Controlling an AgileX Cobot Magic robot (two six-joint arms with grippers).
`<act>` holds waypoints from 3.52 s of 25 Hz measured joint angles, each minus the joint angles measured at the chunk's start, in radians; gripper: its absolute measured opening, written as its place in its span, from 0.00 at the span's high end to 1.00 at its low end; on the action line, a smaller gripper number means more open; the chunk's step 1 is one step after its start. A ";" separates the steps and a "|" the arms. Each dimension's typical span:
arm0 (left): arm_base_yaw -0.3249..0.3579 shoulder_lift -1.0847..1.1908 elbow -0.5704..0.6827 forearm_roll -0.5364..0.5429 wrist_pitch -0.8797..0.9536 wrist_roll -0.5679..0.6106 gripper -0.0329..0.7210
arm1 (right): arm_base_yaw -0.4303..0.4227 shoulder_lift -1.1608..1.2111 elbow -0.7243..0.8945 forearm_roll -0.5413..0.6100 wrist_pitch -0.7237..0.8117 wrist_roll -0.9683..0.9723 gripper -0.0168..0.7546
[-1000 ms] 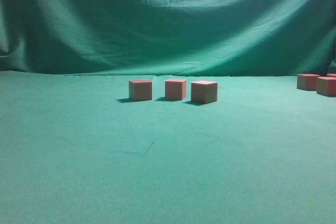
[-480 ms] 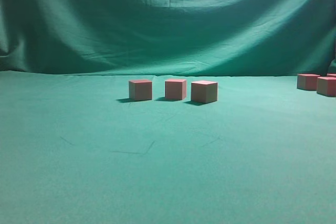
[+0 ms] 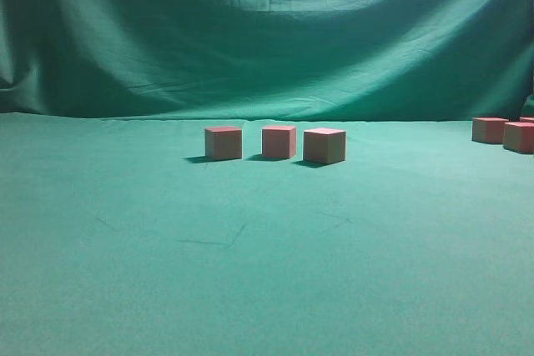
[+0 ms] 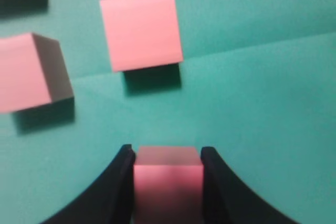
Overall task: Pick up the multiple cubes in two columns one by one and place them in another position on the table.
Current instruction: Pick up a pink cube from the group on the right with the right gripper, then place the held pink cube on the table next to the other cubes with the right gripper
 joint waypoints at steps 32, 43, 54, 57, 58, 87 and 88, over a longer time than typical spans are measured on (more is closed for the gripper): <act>0.000 0.000 0.000 0.000 0.000 0.000 0.96 | 0.806 -0.212 -0.426 0.052 0.443 0.027 0.64; 0.000 0.000 0.000 0.000 0.000 0.000 0.96 | 0.859 0.119 -0.670 0.155 0.528 0.170 0.64; 0.000 0.000 0.000 0.000 0.000 0.000 0.96 | 0.861 0.270 -0.674 0.215 0.389 0.246 0.64; 0.000 0.000 0.000 0.000 0.000 0.000 0.96 | 0.861 0.297 -0.674 0.216 0.344 0.256 0.64; 0.000 0.000 0.000 0.000 0.000 0.000 0.96 | 0.861 0.306 -0.674 0.216 0.334 0.257 0.64; 0.000 0.000 0.000 0.000 0.000 0.000 0.96 | 0.862 0.548 -1.000 0.104 0.502 0.321 0.64; 0.000 0.000 0.000 0.000 0.000 0.000 0.96 | 0.862 0.548 -1.002 0.102 0.506 0.330 0.64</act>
